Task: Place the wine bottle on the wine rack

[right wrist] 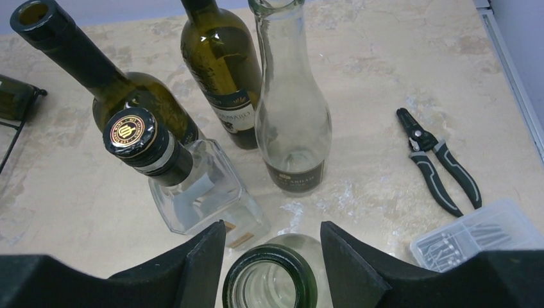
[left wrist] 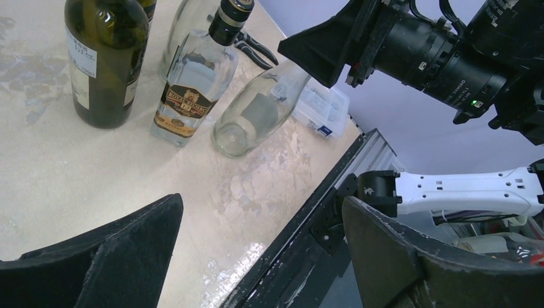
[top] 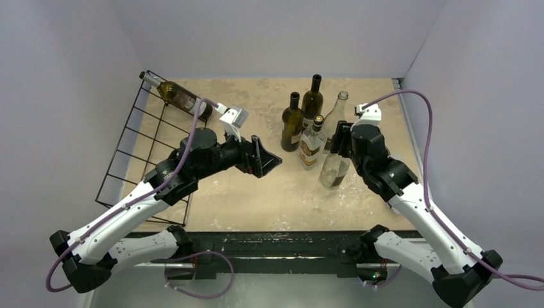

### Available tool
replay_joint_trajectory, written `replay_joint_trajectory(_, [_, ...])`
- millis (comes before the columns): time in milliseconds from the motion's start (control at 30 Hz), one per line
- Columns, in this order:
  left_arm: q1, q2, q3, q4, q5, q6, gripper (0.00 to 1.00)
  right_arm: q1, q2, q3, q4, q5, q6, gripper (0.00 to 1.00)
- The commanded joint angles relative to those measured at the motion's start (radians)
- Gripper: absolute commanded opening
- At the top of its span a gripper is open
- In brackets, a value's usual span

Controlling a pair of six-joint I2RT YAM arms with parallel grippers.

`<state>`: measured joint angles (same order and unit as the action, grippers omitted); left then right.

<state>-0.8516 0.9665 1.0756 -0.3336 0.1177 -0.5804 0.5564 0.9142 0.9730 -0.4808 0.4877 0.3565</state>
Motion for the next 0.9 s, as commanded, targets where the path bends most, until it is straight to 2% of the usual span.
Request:
replay_joint_trajectory(0, [-0.003, -0.016, 0.035, -0.011, -0.045, 0.039, 0.95, 0.003, 0.008, 0.012, 0.041, 0.006, -0.018, 0.58])
replay_joint_trajectory(133, [-0.003, -0.024, 0.031, -0.013, -0.054, 0.044, 0.96, 0.003, -0.002, 0.019, 0.033, -0.007, -0.015, 0.5])
replay_joint_trajectory(500, [-0.003, -0.025, 0.021, -0.015, -0.063, 0.03, 0.96, 0.002, -0.071, 0.063, -0.073, -0.009, -0.009, 0.19])
replay_joint_trajectory(767, [-0.004, -0.016, 0.023, -0.005, -0.057, 0.017, 0.96, 0.003, -0.131, 0.144, -0.156, -0.15, -0.02, 0.01])
replay_joint_trajectory(867, [-0.003, -0.007, 0.026, 0.008, -0.046, 0.009, 0.96, 0.002, -0.126, 0.182, -0.182, -0.214, -0.01, 0.0])
